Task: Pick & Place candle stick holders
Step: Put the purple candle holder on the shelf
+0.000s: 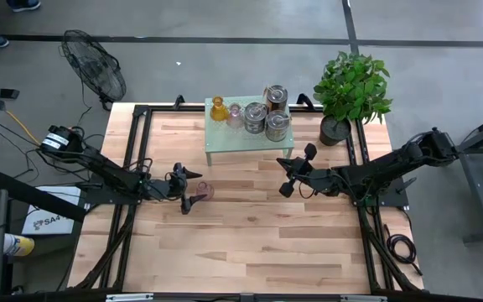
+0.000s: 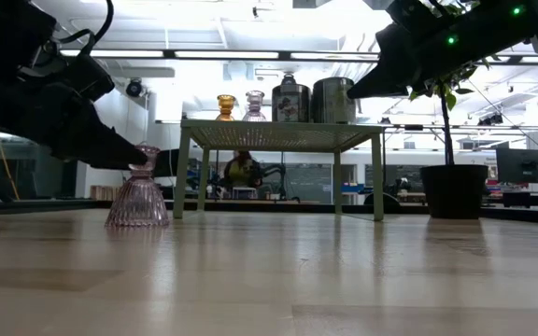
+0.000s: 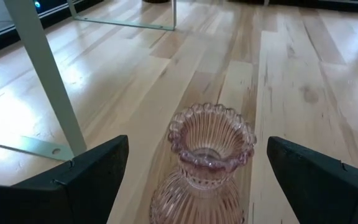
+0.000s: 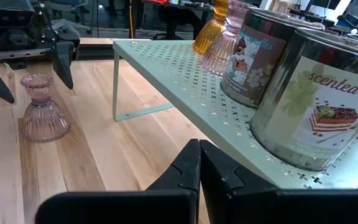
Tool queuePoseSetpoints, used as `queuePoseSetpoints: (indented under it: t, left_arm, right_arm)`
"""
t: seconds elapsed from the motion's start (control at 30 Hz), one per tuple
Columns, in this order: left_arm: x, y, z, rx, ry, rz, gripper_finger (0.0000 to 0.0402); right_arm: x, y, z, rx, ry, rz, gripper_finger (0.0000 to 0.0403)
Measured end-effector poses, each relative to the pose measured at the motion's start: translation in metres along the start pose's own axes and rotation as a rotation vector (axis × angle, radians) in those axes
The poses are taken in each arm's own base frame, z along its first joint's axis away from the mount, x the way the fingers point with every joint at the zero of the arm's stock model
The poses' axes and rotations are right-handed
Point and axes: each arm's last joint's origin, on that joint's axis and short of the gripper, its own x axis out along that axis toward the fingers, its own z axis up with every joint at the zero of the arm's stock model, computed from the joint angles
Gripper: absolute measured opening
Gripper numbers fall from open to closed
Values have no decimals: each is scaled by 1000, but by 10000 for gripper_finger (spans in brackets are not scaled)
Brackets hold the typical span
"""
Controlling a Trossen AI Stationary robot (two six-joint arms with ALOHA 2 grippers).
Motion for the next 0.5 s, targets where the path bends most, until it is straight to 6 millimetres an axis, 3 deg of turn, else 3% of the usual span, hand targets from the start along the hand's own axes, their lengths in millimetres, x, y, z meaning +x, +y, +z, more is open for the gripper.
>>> queuePoseSetpoints:
  t: [0.13, 0.5]
  left_arm:
    - [0, 0, 0, 0, -1, 2, 362]
    - [0, 0, 0, -1, -3, 2, 278]
  right_arm:
    - [0, 0, 0, 0, 0, 0, 0]
    - [0, 0, 0, 0, 0, 0, 0]
